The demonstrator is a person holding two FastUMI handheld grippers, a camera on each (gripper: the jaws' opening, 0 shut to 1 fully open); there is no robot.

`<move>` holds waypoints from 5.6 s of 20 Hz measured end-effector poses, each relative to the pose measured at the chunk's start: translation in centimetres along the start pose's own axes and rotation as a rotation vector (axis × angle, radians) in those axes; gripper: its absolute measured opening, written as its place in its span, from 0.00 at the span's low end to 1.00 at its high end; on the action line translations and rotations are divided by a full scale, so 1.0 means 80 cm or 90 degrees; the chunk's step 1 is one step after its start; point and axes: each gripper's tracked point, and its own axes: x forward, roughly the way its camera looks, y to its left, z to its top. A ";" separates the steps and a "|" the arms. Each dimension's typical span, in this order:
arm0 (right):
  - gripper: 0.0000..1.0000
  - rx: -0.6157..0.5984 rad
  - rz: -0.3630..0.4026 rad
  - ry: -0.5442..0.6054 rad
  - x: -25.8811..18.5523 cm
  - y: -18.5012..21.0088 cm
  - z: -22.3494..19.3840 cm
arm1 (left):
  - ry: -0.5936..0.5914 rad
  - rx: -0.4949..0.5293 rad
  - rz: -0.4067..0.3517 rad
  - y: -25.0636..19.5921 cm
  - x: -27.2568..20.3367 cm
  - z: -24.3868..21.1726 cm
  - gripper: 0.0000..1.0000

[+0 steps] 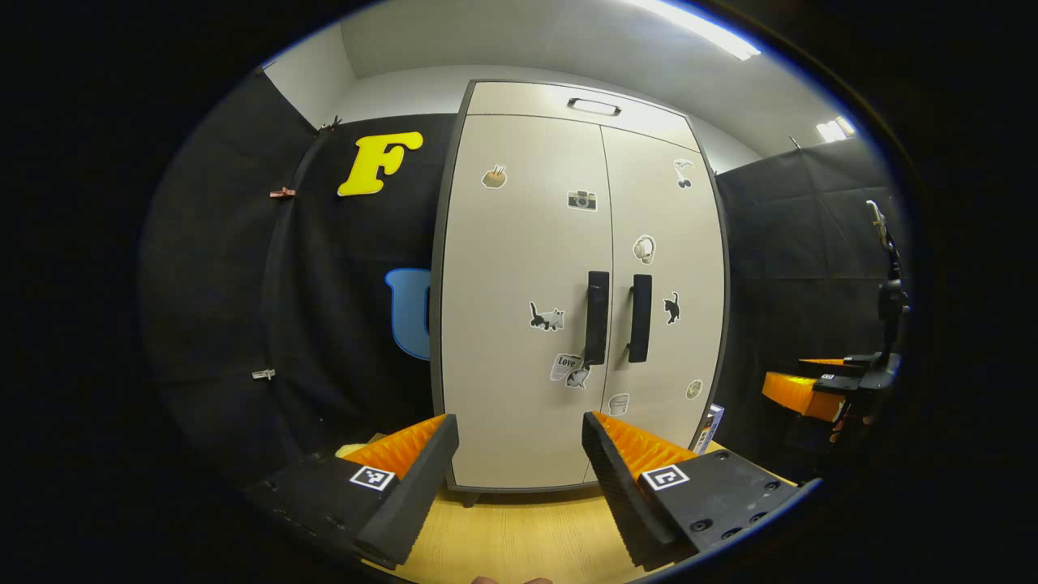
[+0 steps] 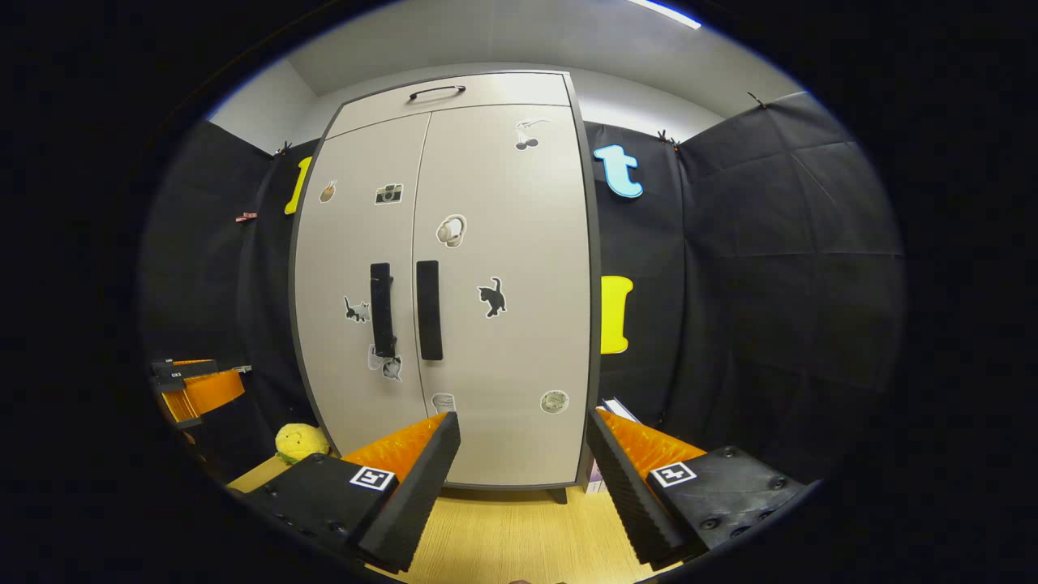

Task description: Open the right door of the double-door shoe cabinet with the right hand, and open the left door with the left hand.

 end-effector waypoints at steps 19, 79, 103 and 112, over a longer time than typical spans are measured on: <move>0.97 0.013 0.070 -0.038 0.154 0.113 0.091 | 0.025 -0.028 0.017 0.024 -0.012 -0.032 0.95; 0.14 0.024 0.088 0.039 0.045 0.013 0.090 | 0.036 -0.025 -0.025 -0.026 -0.051 -0.025 0.95; 0.05 0.069 0.005 0.039 0.018 -0.168 0.094 | 0.015 -0.016 -0.070 -0.113 -0.002 -0.007 0.95; 0.06 0.056 -0.045 0.025 -0.057 -0.180 0.104 | 0.040 -0.034 -0.104 -0.102 0.009 -0.023 0.95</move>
